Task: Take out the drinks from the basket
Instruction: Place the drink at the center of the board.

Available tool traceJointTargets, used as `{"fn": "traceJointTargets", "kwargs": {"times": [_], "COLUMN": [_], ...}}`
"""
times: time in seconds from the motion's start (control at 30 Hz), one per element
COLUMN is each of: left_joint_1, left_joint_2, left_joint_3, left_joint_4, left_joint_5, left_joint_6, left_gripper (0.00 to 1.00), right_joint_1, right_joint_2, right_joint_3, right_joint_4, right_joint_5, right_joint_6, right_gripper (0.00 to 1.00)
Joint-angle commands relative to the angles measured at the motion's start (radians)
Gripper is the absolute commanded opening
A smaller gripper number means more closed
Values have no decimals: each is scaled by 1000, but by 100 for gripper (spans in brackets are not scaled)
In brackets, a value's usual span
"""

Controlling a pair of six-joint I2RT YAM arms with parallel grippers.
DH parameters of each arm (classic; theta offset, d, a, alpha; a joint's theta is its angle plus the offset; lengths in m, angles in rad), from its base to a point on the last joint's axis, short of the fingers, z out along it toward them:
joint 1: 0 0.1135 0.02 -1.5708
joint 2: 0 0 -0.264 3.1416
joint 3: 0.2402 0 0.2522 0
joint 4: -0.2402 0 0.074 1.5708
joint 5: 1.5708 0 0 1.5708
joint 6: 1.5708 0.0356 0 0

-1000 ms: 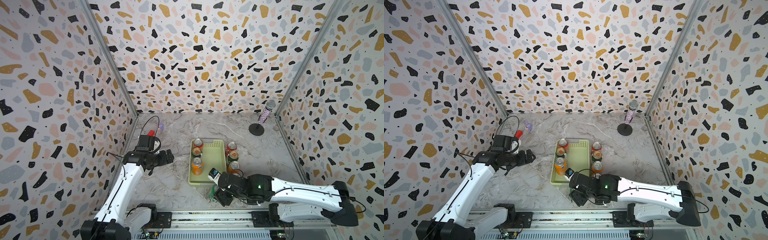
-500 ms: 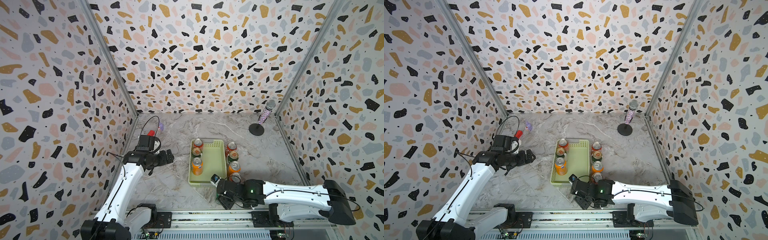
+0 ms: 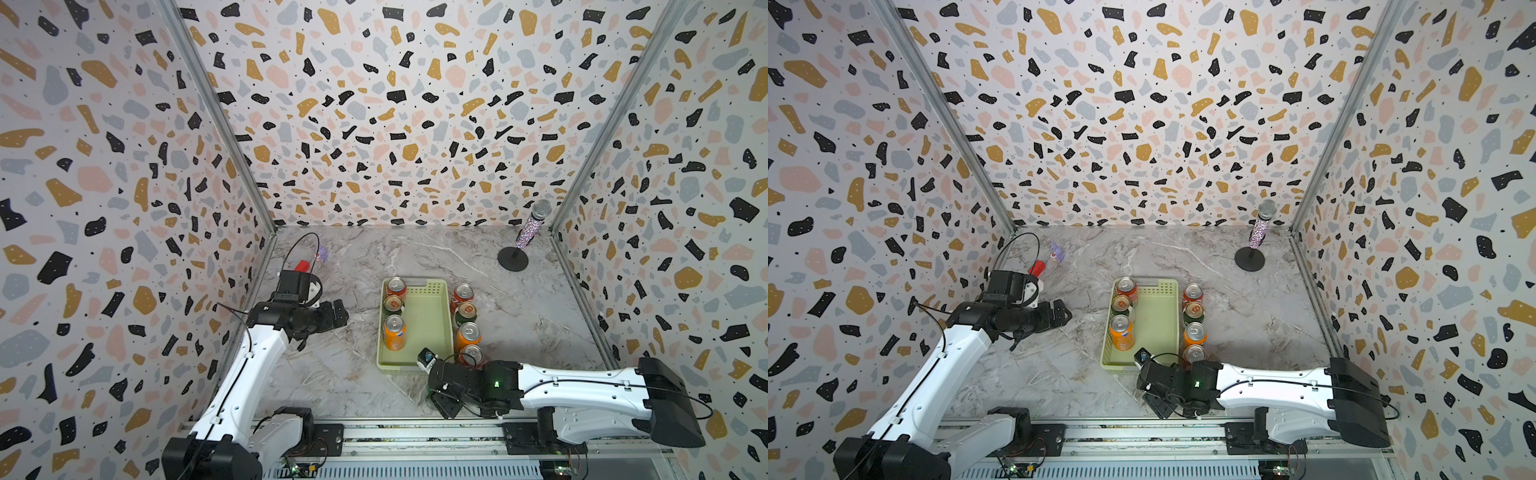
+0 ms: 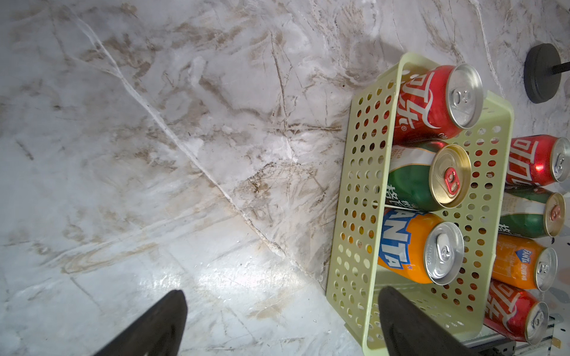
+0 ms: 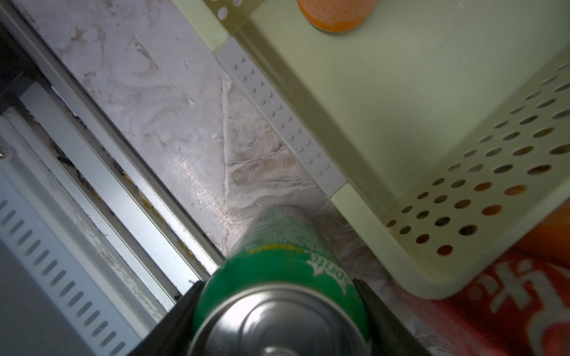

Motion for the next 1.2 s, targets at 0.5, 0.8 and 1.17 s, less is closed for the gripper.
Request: {"fn": "traceJointTargets", "kwargs": {"times": [0.5,0.8,1.17], "left_joint_1": [3,3,3], "left_joint_2": [-9,-4,-13], "left_joint_3": [-12,-12,-12], "left_joint_4": [20,25,32], "left_joint_5": [47,63,85], "left_joint_6": [13,14,15], "left_gripper": [100,100,100], "right_joint_1": [5,-70,-344], "right_joint_2": [-46,-74,77], "right_joint_3": [180,288,353], "right_joint_4": [-128,-90,0], "right_joint_5": [152,178,-68], "right_joint_6": [4,-42,-13], "right_gripper": [90,95,93]}}
